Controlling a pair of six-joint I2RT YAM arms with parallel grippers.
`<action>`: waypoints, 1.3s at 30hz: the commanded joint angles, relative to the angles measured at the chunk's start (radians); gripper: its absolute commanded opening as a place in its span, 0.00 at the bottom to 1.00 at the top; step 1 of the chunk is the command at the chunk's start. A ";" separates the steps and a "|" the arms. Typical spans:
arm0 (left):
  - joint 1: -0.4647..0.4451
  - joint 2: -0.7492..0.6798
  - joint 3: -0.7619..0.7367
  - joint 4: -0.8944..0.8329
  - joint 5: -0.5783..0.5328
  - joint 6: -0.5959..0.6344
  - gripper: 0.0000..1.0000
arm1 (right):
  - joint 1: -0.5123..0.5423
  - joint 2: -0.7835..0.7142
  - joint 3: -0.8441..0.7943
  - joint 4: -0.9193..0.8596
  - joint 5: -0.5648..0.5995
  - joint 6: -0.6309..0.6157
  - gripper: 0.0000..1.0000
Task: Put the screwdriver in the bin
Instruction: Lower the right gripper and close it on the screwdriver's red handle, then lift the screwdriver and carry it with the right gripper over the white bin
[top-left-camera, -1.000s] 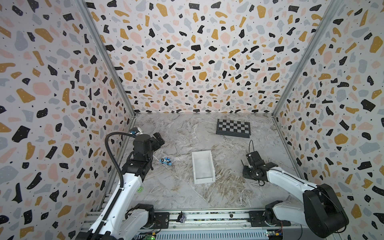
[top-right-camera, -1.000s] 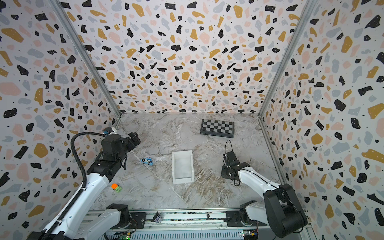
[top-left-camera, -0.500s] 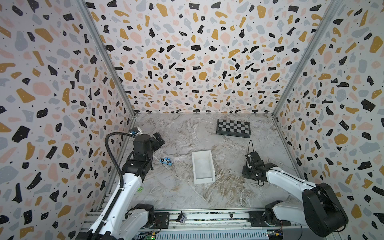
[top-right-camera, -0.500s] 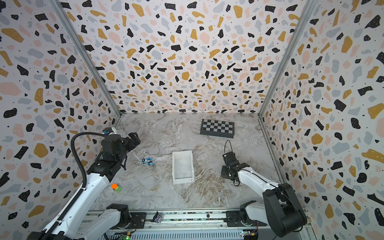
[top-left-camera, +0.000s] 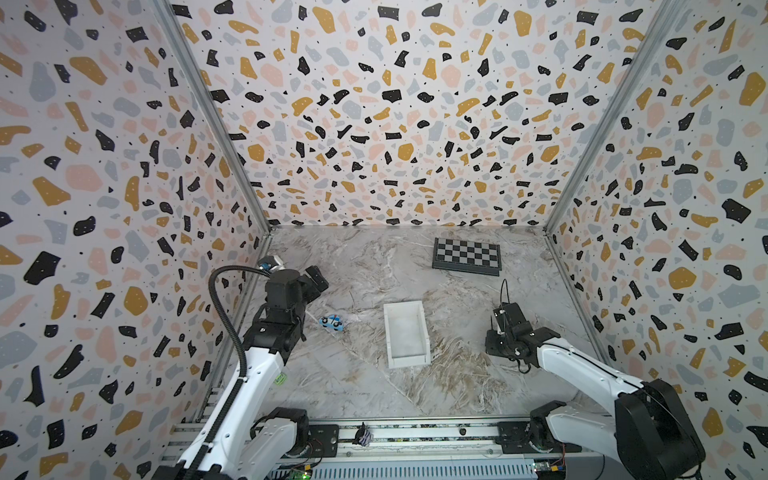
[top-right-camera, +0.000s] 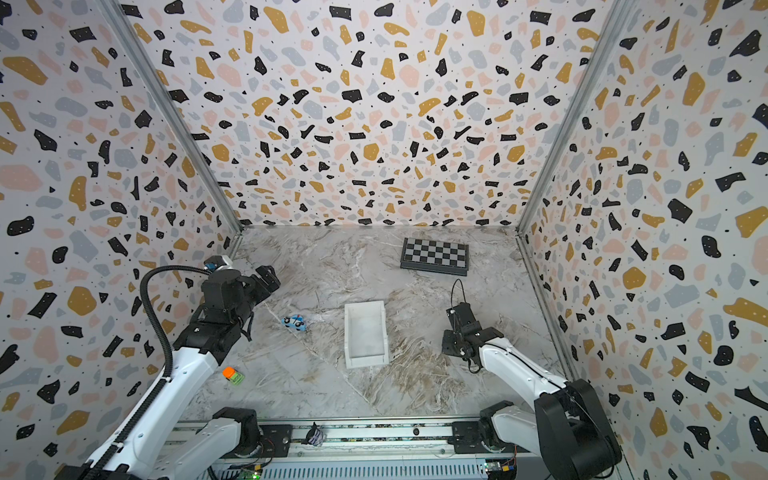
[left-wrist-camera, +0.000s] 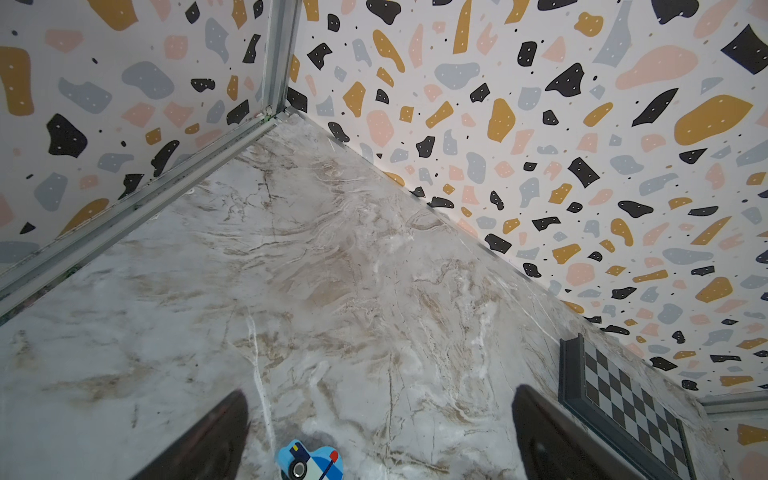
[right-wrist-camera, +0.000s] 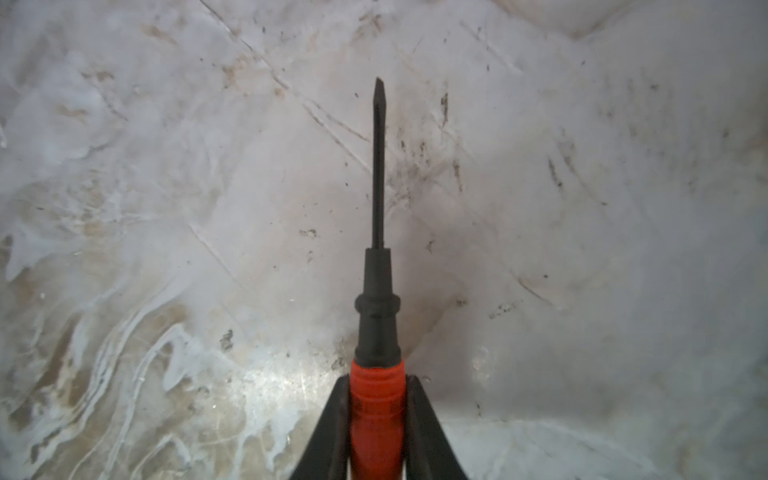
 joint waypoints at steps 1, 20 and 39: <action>0.006 -0.023 -0.012 0.016 -0.010 0.004 1.00 | 0.006 -0.035 0.041 -0.035 -0.007 -0.010 0.16; 0.006 -0.022 0.003 0.008 -0.006 0.000 1.00 | 0.422 0.161 0.484 -0.075 0.055 0.049 0.15; 0.008 -0.050 0.014 -0.023 -0.026 0.010 1.00 | 0.601 0.590 0.684 0.001 -0.013 0.025 0.16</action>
